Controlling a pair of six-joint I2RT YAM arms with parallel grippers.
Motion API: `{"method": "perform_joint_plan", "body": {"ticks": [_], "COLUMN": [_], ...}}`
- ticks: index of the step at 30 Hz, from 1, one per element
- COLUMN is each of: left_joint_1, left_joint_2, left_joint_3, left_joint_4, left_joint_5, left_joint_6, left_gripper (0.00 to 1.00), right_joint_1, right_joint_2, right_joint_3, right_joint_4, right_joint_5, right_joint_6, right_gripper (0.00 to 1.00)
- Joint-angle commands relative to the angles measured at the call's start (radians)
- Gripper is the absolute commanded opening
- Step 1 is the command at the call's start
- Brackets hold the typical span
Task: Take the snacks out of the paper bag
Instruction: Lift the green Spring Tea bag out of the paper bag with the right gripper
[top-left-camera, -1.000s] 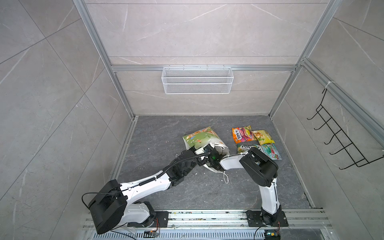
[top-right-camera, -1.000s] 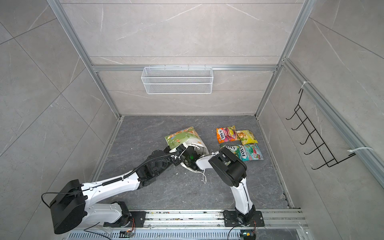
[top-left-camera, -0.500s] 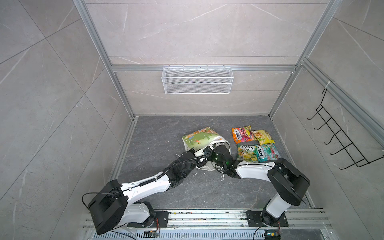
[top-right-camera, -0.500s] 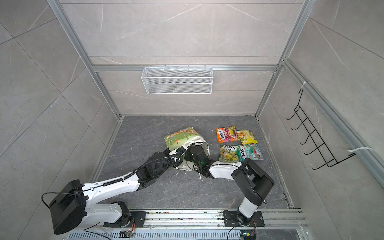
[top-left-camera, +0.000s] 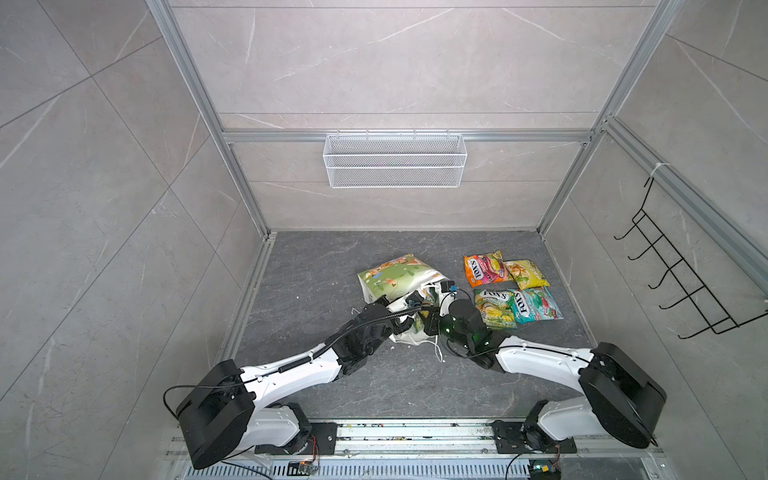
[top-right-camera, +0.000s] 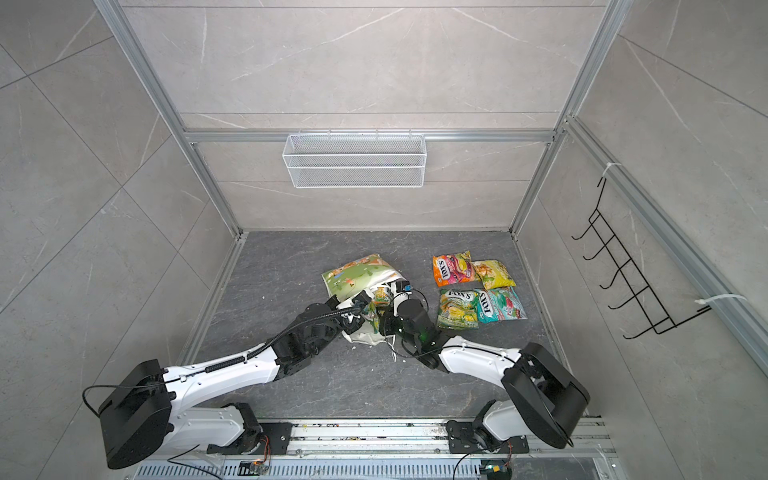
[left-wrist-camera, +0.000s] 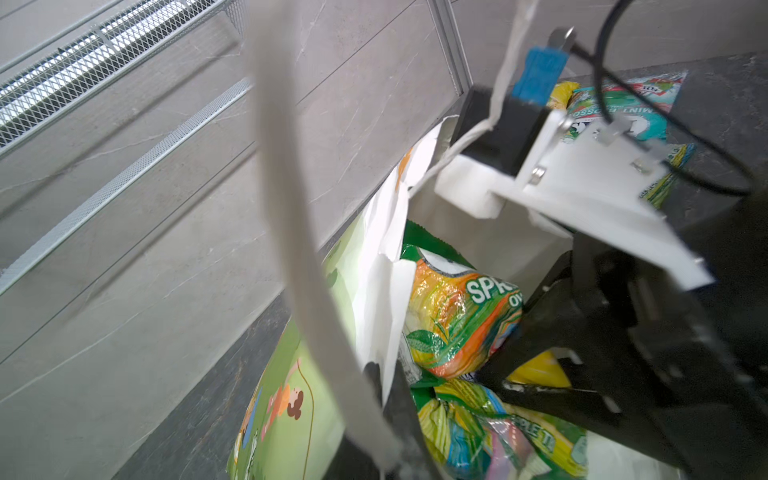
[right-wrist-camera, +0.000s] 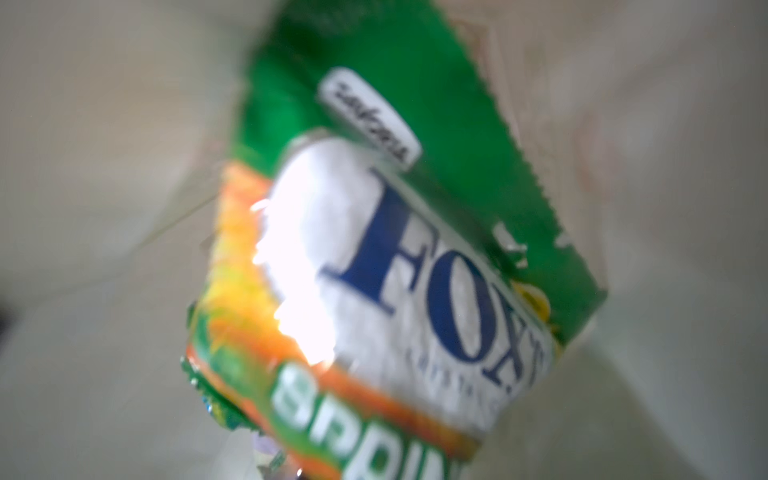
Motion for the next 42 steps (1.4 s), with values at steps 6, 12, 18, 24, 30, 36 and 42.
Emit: {"method": "perform_joint_plan", "body": {"ticks": [6,12,18,24,30,36,42], "left_joint_1": [0.034,0.050,0.063,0.080,0.086,0.095,0.098], "left_joint_2": [0.019,0.024,0.013,-0.004,-0.034,-0.059,-0.091], "left_joint_3": [0.065,0.079,0.101,0.089,0.107,0.108,0.085], "left_joint_4": [-0.041,-0.042,-0.082,-0.075,-0.112,-0.148,-0.131], "left_joint_5": [-0.145,-0.142,-0.176,-0.179,-0.179,-0.183,-0.180], "left_joint_6": [-0.018,-0.028,-0.042,-0.059,-0.078,-0.079,-0.089], "left_gripper": [0.00,0.00,0.00,0.00,0.00,0.00,0.00], "right_joint_1": [-0.008,-0.040,-0.047,-0.049,-0.088,-0.225,-0.293], "right_joint_2": [-0.262,-0.299,-0.390,-0.508,-0.513,-0.290,0.014], "right_joint_3": [0.006,0.034,0.101,0.196,0.320,0.576,0.843], "right_joint_4": [-0.154,-0.239,-0.348,-0.491,-0.627,-0.907,-1.139], "right_joint_5": [-0.074,-0.123,-0.187,-0.180,-0.023,-0.035,-0.082], "right_joint_6": [-0.166,-0.168,-0.218,-0.311,-0.340,-0.313,-0.418], "right_gripper": [0.12,0.08,0.09,0.09,0.02,0.02,0.08]}}
